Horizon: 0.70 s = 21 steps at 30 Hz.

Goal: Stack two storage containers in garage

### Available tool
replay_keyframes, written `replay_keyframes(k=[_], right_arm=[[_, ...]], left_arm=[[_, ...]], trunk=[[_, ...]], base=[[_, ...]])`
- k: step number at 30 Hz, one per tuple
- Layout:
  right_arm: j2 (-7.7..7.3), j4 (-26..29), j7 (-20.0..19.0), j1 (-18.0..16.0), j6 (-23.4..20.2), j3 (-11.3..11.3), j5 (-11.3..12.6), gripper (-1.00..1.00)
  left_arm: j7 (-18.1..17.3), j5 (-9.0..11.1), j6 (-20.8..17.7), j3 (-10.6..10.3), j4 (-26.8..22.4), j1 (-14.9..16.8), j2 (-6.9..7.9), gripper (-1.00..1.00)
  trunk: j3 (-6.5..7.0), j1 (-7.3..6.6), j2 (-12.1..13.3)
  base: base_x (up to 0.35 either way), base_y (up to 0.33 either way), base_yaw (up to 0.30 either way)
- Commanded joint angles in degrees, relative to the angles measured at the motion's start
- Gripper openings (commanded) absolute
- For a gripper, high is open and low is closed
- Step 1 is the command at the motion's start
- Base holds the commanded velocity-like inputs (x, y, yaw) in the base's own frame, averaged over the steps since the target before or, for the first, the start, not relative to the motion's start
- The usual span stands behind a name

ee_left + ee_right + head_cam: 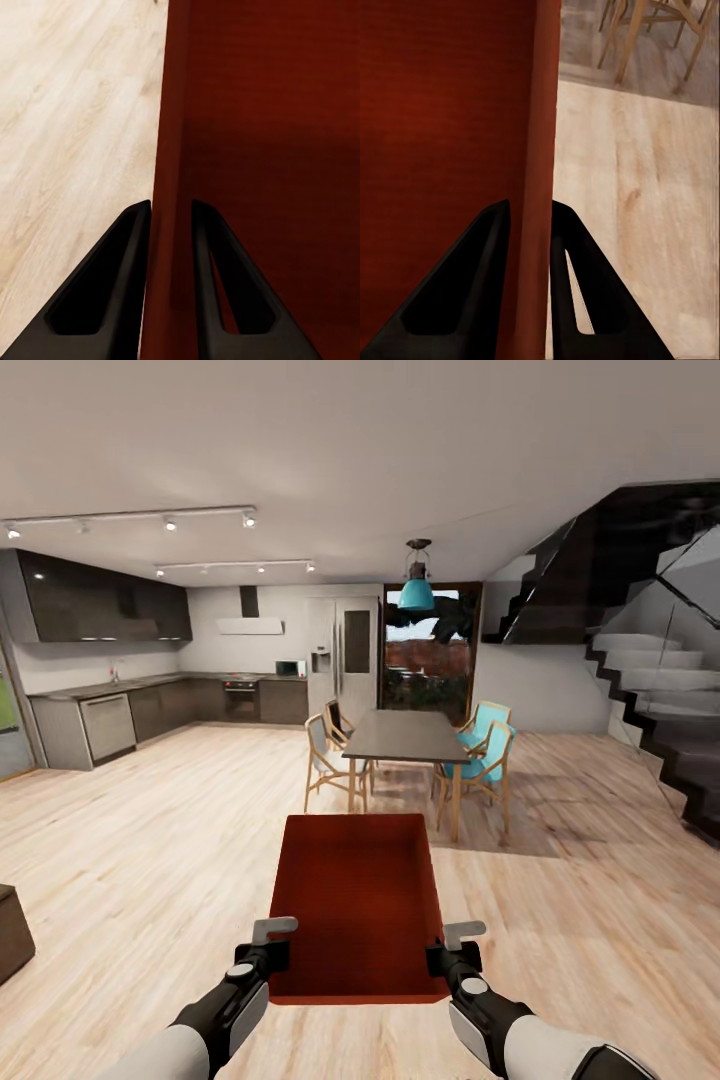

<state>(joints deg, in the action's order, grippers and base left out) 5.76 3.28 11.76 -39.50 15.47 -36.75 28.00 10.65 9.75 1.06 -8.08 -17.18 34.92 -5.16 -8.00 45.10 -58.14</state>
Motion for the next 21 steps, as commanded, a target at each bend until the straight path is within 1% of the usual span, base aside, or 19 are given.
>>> replay_keyframes(k=[1, 21], right_arm=[[0.21, -0.13, 0.21, -0.06, 0.06, 2.03, 0.91, -1.00], [0.21, -0.15, 0.21, -0.06, 0.09, 2.03, 0.91, -1.00]], left_arm=[[0.78, -0.35, 0.49, 0.00, -0.22, 0.03, -0.02, -1.00], [0.78, -0.35, 0.52, 0.00, -0.31, 0.05, -0.02, -1.00]], trunk=[[-0.08, 0.01, -0.06], [-0.08, 0.01, -0.06]], base=[[0.000, 0.000, -0.287], [0.000, 0.000, -0.287]])
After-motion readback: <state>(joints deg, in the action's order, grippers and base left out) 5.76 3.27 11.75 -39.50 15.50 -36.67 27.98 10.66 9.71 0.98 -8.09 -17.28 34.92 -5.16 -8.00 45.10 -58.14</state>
